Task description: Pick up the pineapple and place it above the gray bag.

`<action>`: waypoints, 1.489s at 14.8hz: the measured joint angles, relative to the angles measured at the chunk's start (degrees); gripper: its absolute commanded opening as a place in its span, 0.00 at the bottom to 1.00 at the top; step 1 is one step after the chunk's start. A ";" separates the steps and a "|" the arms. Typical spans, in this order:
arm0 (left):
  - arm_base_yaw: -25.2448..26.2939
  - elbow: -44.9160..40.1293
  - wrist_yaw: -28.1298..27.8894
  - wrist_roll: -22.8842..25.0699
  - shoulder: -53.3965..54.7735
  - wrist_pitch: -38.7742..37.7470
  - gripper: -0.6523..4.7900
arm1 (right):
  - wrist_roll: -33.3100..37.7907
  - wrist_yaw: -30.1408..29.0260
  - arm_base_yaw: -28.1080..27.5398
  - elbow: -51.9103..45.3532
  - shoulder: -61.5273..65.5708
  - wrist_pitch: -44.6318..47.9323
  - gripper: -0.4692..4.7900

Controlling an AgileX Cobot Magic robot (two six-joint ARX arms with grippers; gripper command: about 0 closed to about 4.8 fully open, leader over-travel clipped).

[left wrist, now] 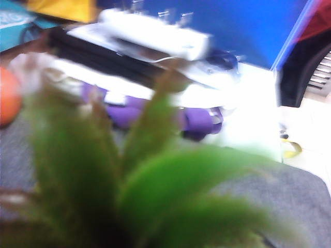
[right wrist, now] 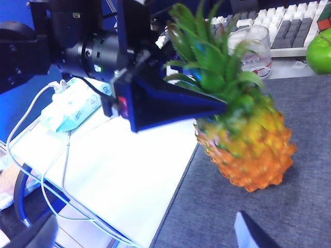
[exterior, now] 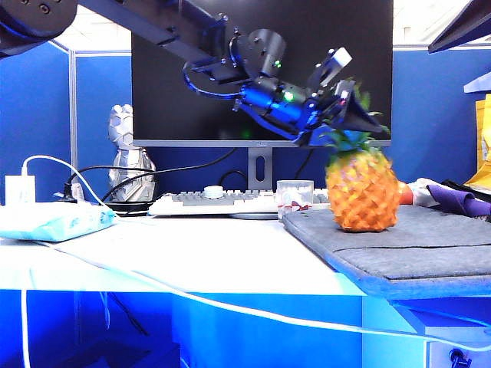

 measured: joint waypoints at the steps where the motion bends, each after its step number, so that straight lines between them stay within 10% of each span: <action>1: -0.50 0.00 -0.96 0.00 -0.02 0.09 1.00 | 0.00 0.00 0.00 0.00 0.00 0.02 1.00; 22: 5.90 0.22 -3.96 5.22 -6.40 -19.82 1.00 | 1.62 -1.40 0.02 0.00 0.00 0.96 1.00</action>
